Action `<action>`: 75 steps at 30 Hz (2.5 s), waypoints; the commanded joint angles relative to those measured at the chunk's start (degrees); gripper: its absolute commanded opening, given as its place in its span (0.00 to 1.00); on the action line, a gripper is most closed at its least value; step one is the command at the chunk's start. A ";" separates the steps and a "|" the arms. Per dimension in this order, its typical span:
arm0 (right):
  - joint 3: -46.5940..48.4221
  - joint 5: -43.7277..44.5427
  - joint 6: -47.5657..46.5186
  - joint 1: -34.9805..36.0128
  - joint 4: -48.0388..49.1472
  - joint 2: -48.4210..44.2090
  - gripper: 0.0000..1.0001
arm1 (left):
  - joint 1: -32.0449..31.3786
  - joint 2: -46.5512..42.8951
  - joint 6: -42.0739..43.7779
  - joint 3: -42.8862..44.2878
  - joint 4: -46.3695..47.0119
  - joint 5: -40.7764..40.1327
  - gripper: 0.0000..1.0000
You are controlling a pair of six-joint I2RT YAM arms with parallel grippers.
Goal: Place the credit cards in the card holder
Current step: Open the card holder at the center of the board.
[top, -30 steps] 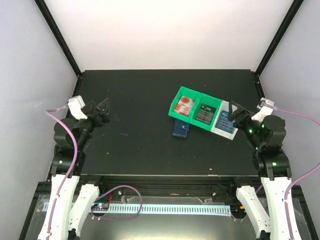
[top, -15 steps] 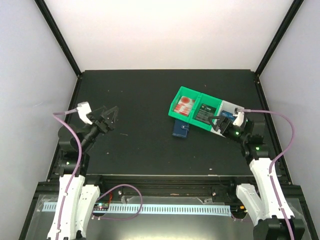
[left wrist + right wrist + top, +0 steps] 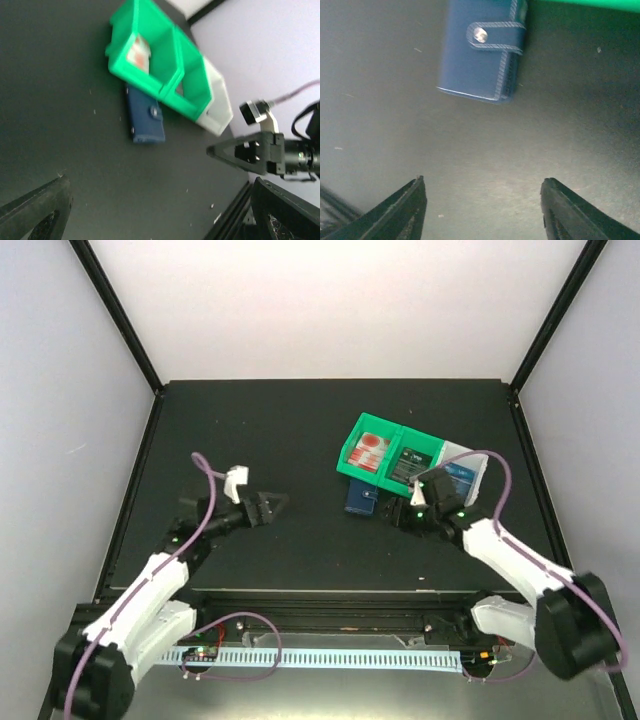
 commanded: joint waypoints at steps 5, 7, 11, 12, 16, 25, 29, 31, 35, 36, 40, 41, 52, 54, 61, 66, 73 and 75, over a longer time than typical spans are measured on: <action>5.84 12.03 2.62 4.50 9.39 17.81 0.57 | -12.00 21.60 2.33 9.62 3.43 -4.00 0.99; 8.65 13.87 2.36 4.50 10.30 21.84 0.57 | -14.08 27.14 3.43 13.61 1.73 -4.03 0.99; 13.95 15.79 2.05 4.50 10.65 28.92 0.55 | -17.36 35.90 3.49 18.63 1.71 -4.49 0.99; 14.82 16.34 2.12 4.50 10.78 30.24 0.55 | -18.04 37.76 3.21 19.40 1.97 -4.63 0.99; 17.53 17.57 2.06 4.53 11.38 34.30 0.53 | -19.90 42.36 2.06 21.58 1.56 -5.40 0.99; 20.92 20.31 -0.84 7.20 10.91 40.52 0.33 | -21.15 45.68 1.46 21.47 0.45 -7.07 0.99; 21.51 20.57 -3.35 9.23 10.06 42.76 0.24 | -21.16 44.20 1.38 21.24 -4.44 -15.75 0.99; 21.33 19.48 -4.66 10.37 9.66 43.26 0.22 | -21.18 43.11 1.14 21.02 -7.62 -20.74 0.99; 19.62 15.82 -5.93 12.80 9.50 42.97 0.21 | -21.09 40.68 -0.10 18.90 -8.91 -24.61 0.99; 19.01 14.41 -5.86 13.51 9.79 42.76 0.21 | -21.10 40.06 -0.77 18.06 -8.80 -25.01 0.99; 16.76 6.18 -3.21 15.86 12.09 41.44 0.22 | -21.12 37.84 -3.84 14.06 -7.02 -24.52 0.94; 15.53 3.99 -1.52 16.15 13.64 41.00 0.22 | -21.08 37.16 -4.97 12.71 -6.10 -24.12 0.90; 14.07 1.26 6.06 19.14 17.43 39.88 0.26 | -21.16 33.00 -21.46 -1.01 10.76 -16.56 0.64; 12.95 -0.26 6.55 19.18 19.15 40.22 0.26 | -21.14 34.69 -22.83 -1.23 12.76 -14.85 0.58; 12.67 -2.75 5.69 19.16 20.43 41.05 0.25 | -21.17 40.30 -24.01 -1.04 17.39 -10.37 0.45; 14.36 -7.81 4.26 19.05 20.84 42.98 0.25 | -21.20 43.33 -26.41 -2.03 27.23 -4.95 0.44; 17.54 -12.63 2.80 19.07 20.22 43.86 0.27 | -21.12 42.08 -27.55 -1.66 35.03 -0.92 0.44; 18.26 -11.70 2.30 19.05 19.05 43.88 0.28 | -21.06 40.77 -26.08 -1.52 33.55 -1.73 0.37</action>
